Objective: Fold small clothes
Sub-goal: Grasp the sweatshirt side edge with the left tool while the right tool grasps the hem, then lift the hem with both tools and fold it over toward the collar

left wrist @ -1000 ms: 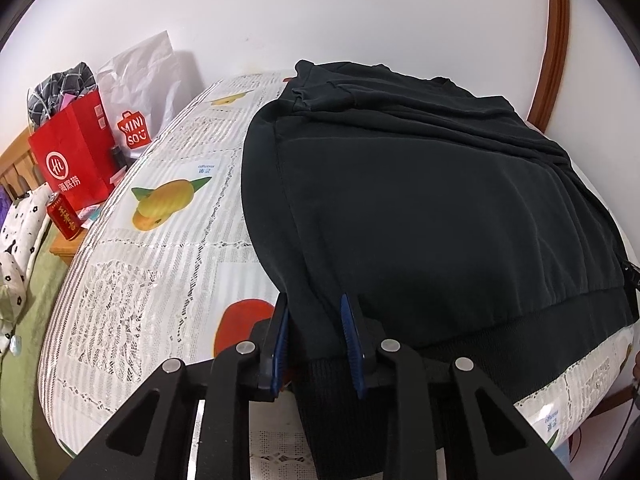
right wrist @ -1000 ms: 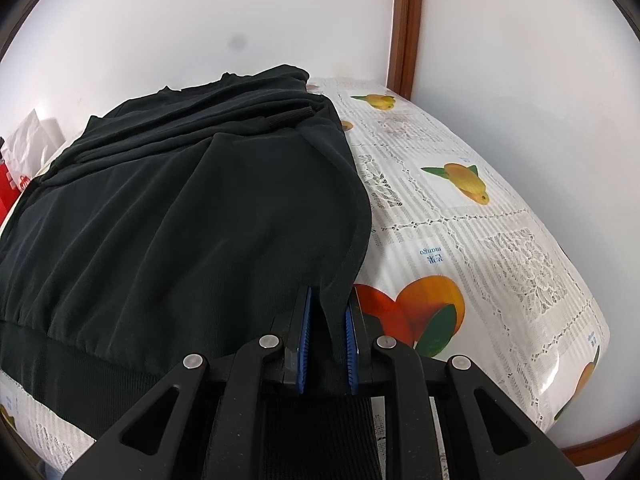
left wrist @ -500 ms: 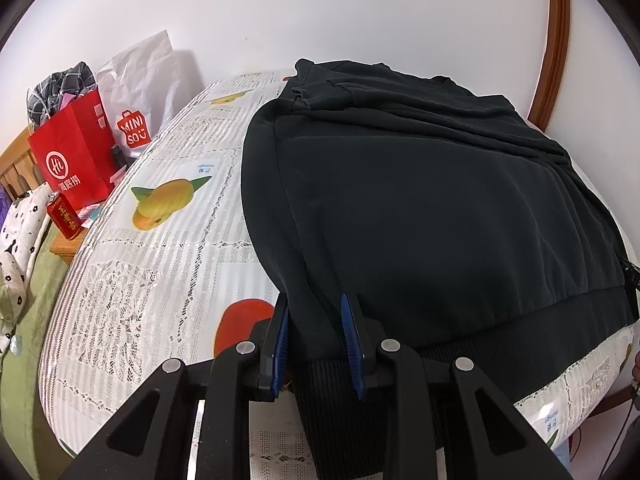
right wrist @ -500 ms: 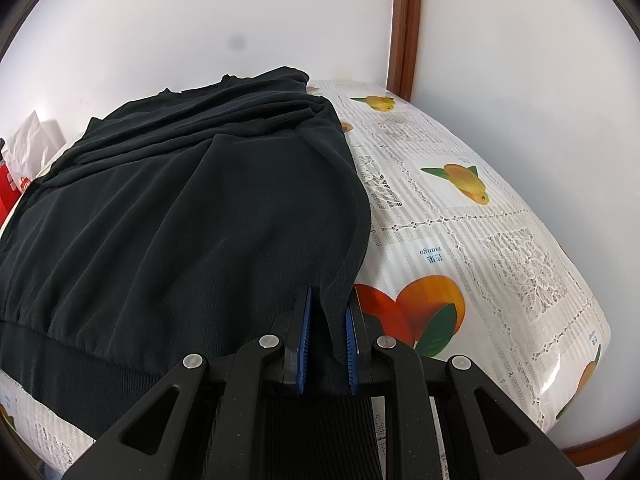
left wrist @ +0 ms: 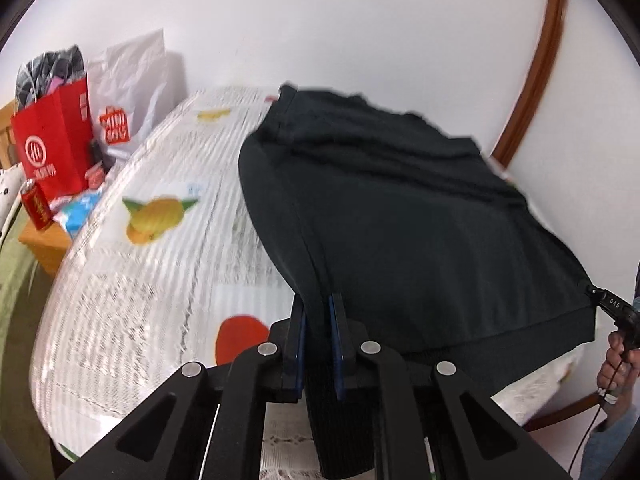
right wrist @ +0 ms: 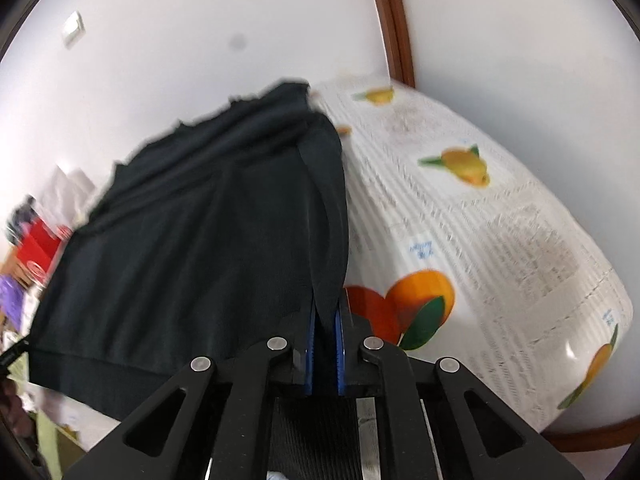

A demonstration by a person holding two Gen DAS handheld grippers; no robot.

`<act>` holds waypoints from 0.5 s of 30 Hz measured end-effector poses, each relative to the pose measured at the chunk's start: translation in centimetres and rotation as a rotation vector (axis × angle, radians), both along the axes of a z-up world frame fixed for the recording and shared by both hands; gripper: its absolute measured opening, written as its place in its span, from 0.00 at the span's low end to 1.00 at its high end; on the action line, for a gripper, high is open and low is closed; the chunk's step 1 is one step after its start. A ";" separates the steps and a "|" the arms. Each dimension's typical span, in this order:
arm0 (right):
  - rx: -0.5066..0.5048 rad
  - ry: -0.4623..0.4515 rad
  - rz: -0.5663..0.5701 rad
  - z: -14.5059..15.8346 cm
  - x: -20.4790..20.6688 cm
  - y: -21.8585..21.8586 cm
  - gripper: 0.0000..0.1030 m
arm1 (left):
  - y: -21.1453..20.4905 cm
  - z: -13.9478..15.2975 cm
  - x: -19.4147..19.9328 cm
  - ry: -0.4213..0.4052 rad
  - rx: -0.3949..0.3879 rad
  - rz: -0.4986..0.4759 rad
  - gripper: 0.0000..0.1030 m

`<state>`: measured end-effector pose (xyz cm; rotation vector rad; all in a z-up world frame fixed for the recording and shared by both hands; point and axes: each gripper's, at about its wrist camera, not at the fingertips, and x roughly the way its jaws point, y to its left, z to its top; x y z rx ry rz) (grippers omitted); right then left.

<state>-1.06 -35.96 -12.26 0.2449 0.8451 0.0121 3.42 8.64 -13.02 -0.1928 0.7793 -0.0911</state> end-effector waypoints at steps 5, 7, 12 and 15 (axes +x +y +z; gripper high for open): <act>-0.013 -0.103 0.024 4.1 -1.9 1.0 0.04 | 0.4 3.3 -2.2 -0.085 -0.022 -0.007 0.10; -0.022 -0.137 0.029 5.3 -2.6 1.3 0.04 | 0.8 4.3 -3.0 -0.113 -0.036 -0.008 0.10; 0.022 -0.219 0.031 7.6 -4.2 0.4 0.04 | 1.9 6.2 -4.6 -0.180 -0.042 0.004 0.09; 0.055 -0.246 0.027 8.2 -4.1 -0.2 0.04 | 2.4 6.5 -4.0 -0.193 -0.063 0.017 0.09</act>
